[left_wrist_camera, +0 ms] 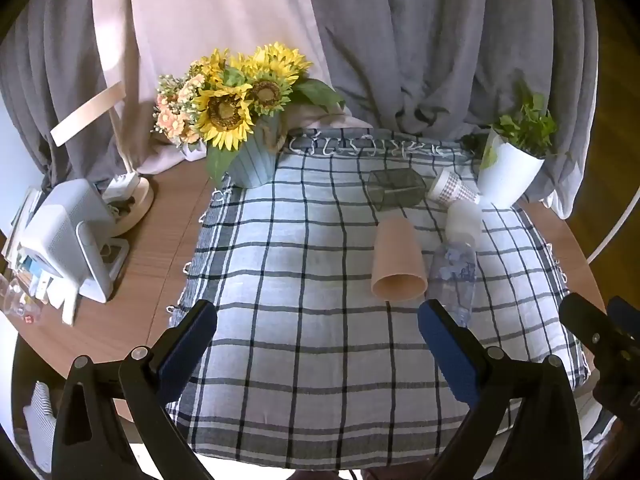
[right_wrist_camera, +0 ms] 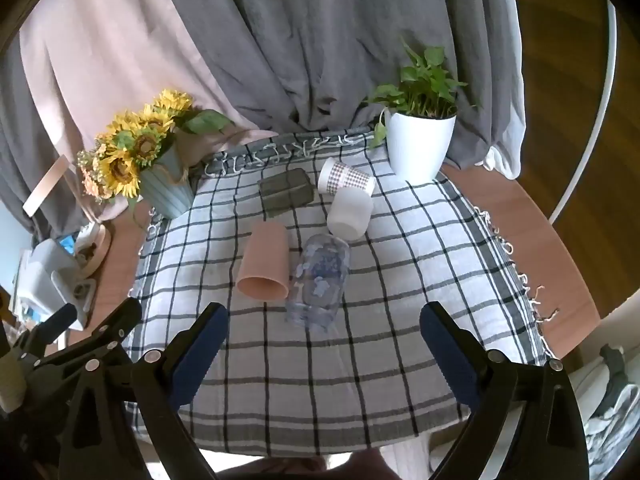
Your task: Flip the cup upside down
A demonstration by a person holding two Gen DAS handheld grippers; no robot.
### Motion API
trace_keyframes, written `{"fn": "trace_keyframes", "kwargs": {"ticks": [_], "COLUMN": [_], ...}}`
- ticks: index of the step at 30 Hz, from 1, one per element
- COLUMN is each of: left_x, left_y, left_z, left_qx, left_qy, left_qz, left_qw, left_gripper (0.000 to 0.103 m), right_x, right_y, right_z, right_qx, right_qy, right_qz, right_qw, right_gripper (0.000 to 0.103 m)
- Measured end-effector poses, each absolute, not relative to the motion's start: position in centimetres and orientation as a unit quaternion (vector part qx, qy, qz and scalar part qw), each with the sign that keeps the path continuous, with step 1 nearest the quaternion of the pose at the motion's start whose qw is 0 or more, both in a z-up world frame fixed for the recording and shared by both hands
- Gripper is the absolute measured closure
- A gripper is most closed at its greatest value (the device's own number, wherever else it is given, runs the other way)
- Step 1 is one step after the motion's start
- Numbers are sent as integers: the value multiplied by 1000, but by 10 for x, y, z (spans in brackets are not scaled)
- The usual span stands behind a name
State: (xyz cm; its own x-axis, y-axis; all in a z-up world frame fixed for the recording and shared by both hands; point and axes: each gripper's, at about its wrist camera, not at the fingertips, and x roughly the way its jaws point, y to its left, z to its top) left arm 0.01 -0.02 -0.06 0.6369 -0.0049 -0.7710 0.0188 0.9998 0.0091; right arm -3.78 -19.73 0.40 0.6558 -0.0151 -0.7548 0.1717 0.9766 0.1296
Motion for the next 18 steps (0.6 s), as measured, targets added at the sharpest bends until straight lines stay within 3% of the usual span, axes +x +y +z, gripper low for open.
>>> {"fn": "trace_keyframes", "kwargs": {"ticks": [18], "left_x": [1], "left_y": [2], "left_z": [0], "left_qx": [15], "left_qy": [426], "left_qz": [6], "left_qw": [904], "left_gripper": [0], "right_x": [-27], "right_y": [-194], "right_z": [2], "right_qx": [97], "right_qy": [422], "right_qz": [-40], "right_qw": [901], "right_gripper": [6]}}
